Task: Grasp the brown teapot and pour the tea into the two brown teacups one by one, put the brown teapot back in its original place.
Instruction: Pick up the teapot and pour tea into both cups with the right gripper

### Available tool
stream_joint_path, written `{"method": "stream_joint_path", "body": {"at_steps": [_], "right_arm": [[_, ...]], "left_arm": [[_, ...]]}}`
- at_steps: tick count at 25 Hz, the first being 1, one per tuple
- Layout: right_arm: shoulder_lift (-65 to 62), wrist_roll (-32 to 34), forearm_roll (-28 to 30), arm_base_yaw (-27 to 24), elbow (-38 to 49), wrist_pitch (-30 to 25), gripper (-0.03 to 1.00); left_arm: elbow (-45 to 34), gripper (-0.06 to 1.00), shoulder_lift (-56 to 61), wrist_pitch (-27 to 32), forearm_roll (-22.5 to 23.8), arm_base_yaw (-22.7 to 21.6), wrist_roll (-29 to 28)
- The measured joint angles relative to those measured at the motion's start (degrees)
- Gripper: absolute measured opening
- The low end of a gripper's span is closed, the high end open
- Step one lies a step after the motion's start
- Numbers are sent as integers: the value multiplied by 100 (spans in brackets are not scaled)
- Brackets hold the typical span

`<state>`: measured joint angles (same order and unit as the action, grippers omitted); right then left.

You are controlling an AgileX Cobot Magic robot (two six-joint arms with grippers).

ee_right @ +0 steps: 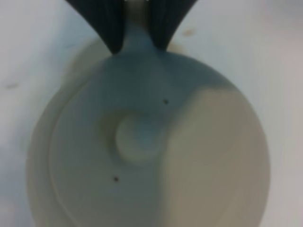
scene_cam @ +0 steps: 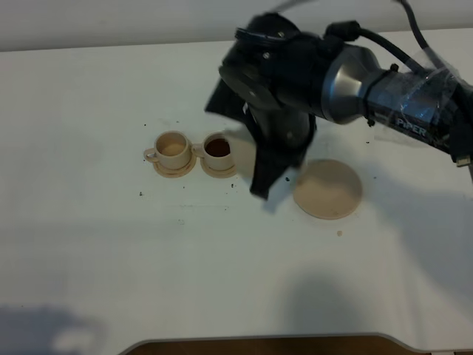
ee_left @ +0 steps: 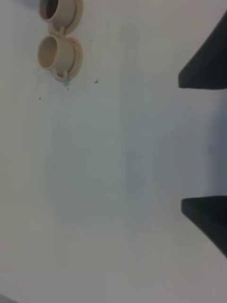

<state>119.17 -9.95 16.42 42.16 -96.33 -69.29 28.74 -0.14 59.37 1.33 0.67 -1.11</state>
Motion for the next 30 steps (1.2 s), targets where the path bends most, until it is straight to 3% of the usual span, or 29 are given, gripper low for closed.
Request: {"method": "stream_joint_path", "body": {"at_steps": [7, 10, 14, 25, 30], "right_arm": [[25, 147, -369, 5, 805, 1187, 12], [31, 112, -349, 5, 769, 1140, 12], [31, -245, -170, 5, 172, 688, 12], [638, -1766, 1320, 158, -1516, 793, 12], [1341, -2376, 2216, 242, -1973, 1157, 12]], "left_arm": [[0, 50, 0, 0, 0, 0, 0], [0, 50, 0, 0, 0, 0, 0], [0, 50, 0, 0, 0, 0, 0], [0, 50, 0, 0, 0, 0, 0], [0, 50, 0, 0, 0, 0, 0]]}}
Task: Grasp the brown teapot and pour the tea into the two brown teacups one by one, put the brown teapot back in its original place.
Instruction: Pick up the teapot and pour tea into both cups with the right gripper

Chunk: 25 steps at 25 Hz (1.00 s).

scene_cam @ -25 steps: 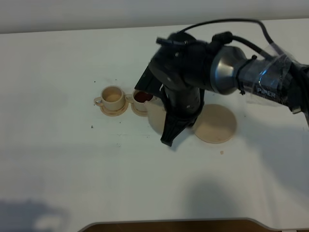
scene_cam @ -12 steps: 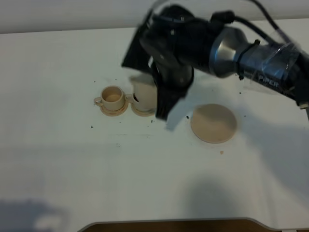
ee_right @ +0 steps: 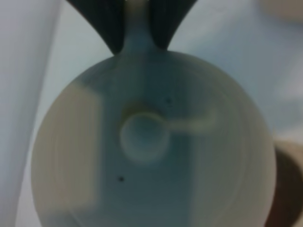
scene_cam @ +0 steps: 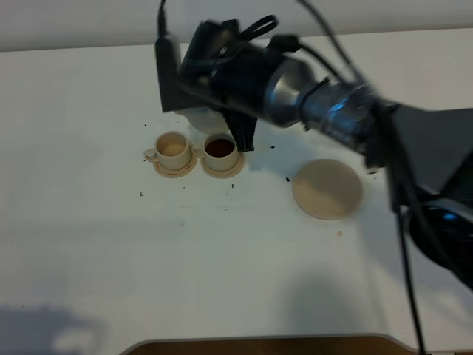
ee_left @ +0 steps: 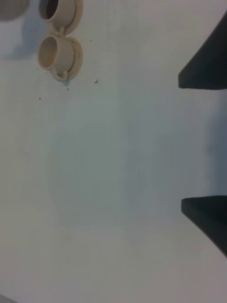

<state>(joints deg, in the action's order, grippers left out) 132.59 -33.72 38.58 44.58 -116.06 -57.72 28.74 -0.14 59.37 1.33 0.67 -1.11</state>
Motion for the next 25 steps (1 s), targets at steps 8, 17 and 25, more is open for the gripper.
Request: {"method": "stream_joint_path", "body": {"at_steps": [8, 17, 25], "right_arm": [[347, -199, 1052, 66, -95, 883, 12], [517, -772, 1333, 97, -97, 898, 12], [532, -1280, 1577, 177, -102, 1066, 12]], "left_arm": [[0, 50, 0, 0, 0, 0, 0], [0, 50, 0, 0, 0, 0, 0], [0, 50, 0, 0, 0, 0, 0]]}}
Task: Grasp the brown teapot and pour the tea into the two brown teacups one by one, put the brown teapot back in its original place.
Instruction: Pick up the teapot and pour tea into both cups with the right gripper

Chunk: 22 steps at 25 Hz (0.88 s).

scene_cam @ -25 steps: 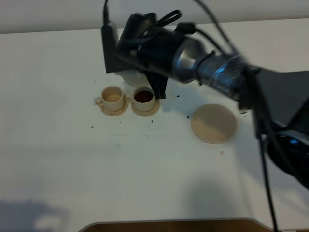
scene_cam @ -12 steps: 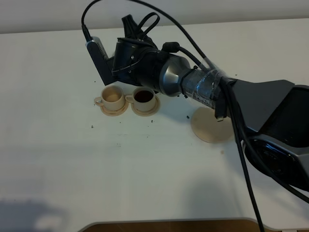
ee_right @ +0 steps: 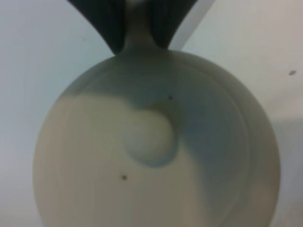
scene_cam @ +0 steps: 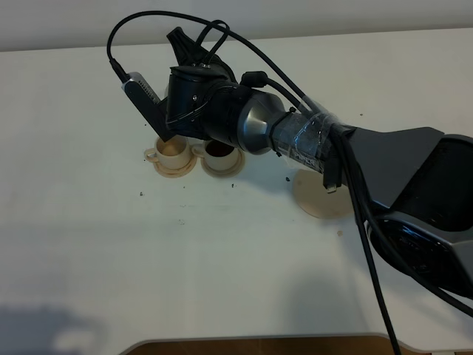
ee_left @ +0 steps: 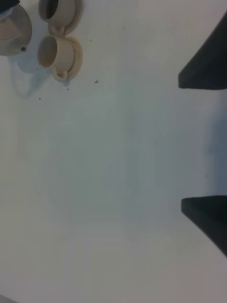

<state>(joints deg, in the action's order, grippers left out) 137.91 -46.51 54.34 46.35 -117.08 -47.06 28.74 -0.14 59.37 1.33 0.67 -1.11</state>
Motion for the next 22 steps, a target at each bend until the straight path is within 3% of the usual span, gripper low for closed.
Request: {"method": "stream_joint_path", "body": {"at_steps": [12, 22], "right_arm": [[158, -143, 721, 107, 0, 185, 12], [158, -771, 854, 107, 0, 218, 12]], "left_arm": [[0, 50, 0, 0, 0, 0, 0], [0, 50, 0, 0, 0, 0, 0]]}}
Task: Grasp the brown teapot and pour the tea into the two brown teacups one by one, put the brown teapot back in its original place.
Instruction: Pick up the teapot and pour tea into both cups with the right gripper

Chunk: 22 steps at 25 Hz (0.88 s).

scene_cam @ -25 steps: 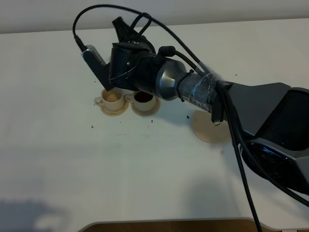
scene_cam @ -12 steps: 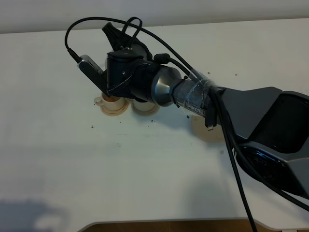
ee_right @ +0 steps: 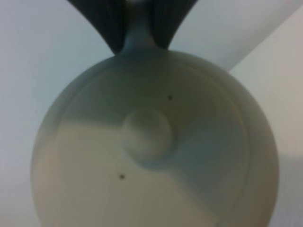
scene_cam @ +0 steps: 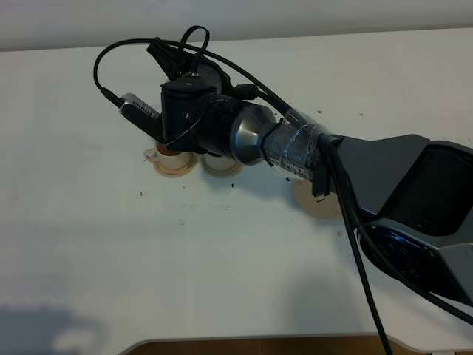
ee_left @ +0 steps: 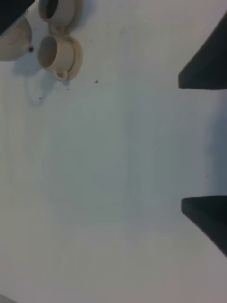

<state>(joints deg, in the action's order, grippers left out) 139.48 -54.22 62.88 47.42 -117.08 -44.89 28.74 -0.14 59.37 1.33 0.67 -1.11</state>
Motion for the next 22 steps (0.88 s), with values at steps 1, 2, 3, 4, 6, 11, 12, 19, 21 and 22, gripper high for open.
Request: {"method": "stream_joint_path", "body": {"at_steps": [1, 2, 3, 4, 6, 11, 12, 19, 21, 22], "right_arm": [[0, -61, 0, 0, 0, 0, 12], [0, -114, 0, 0, 0, 0, 12], [0, -179, 6, 0, 0, 0, 12], [0, -237, 17, 0, 0, 0, 12], [0, -355, 48, 0, 0, 0, 12], [0, -480, 211, 0, 0, 0, 12], [0, -480, 245, 0, 0, 0, 12], [0, -492, 469, 66, 0, -6, 12], [0, -520, 495, 77, 0, 0, 12], [0, -533, 512, 77, 0, 0, 12]], "left_arm": [[0, 50, 0, 0, 0, 0, 0], [0, 50, 0, 0, 0, 0, 0], [0, 50, 0, 0, 0, 0, 0], [0, 50, 0, 0, 0, 0, 0], [0, 50, 0, 0, 0, 0, 0], [0, 50, 0, 0, 0, 0, 0], [0, 50, 0, 0, 0, 0, 0], [0, 50, 0, 0, 0, 0, 0], [0, 50, 0, 0, 0, 0, 0], [0, 50, 0, 0, 0, 0, 0]]}}
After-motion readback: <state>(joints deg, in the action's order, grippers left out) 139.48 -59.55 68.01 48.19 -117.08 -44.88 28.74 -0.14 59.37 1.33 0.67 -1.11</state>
